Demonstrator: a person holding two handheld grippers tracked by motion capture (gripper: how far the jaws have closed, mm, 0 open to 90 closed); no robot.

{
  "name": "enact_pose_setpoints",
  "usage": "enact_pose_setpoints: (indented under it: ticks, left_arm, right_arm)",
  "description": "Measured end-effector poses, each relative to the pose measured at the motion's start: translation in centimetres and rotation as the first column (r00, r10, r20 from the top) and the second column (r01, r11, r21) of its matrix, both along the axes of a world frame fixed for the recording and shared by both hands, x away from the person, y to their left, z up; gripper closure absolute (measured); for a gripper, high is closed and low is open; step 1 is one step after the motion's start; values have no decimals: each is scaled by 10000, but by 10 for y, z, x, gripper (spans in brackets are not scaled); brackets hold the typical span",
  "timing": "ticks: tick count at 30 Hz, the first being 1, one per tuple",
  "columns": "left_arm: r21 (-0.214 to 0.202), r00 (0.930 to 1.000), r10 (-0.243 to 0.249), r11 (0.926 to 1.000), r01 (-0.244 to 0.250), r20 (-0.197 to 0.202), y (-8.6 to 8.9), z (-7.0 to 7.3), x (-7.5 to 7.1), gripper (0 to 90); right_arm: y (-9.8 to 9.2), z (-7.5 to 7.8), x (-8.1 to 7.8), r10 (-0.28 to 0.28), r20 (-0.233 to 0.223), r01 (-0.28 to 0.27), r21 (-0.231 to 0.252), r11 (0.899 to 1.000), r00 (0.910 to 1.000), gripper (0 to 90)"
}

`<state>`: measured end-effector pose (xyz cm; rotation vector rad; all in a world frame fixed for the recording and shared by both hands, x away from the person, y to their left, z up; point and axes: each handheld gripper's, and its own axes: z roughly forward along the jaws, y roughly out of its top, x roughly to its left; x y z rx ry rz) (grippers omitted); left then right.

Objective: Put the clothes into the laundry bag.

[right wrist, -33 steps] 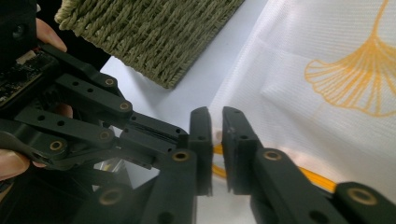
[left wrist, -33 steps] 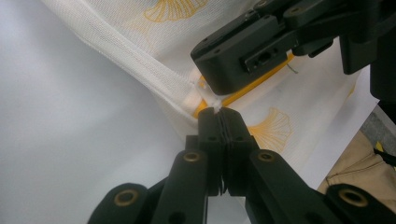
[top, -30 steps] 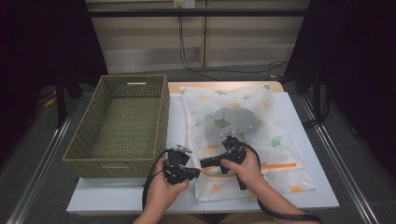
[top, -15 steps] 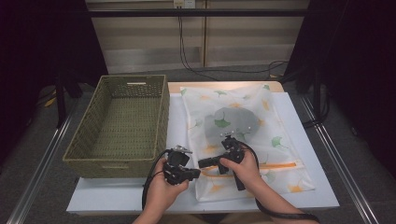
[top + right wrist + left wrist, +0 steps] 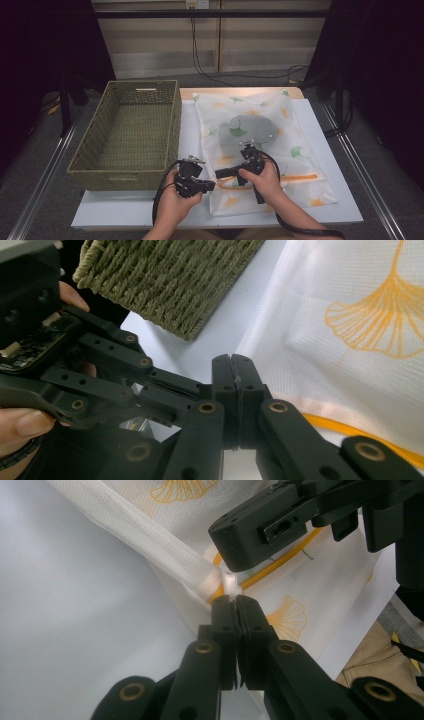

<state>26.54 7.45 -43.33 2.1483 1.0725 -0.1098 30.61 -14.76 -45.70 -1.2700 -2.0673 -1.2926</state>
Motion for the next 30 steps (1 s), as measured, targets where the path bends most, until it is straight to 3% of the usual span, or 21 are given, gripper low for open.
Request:
enact_pose_setpoints:
  ticks: [4,9,13,14,17,19,26,30]
  left_arm:
    - [-316,9999,2,9995,-6,-118,1,-2,0,713]
    - [-221,9994,-101,9997,94,-343,0,-7,0,648]
    - [-381,9989,-58,9993,41,-456,-2,-11,3,633]
    - [-641,9987,-127,9979,95,-501,-5,-13,4,646]
    - [-778,9978,-96,9970,45,-661,-5,-14,6,765]
    - [-662,9988,-23,9978,-9,-481,-5,-12,5,841]
    - [-286,9992,-382,9989,378,-134,-7,-8,4,858]
    - [-255,9989,-434,9988,429,-193,-7,-8,5,860]
  right_arm:
    - [-1,3,0,-43,233,41,81,10000,9997,900]
    - [-2,5,1,-44,237,41,147,9999,9997,900]
    - [-4,7,0,-142,315,136,184,9997,9994,900]
    - [-4,8,0,-101,256,95,230,9997,9996,900]
    - [-5,8,0,-92,302,80,413,9991,9995,900]
    - [-7,8,0,-162,295,146,536,9985,9994,900]
    - [-10,7,-2,-13,341,-8,609,9981,9994,888]
    - [-7,5,-1,115,72,-120,728,9973,9999,864]
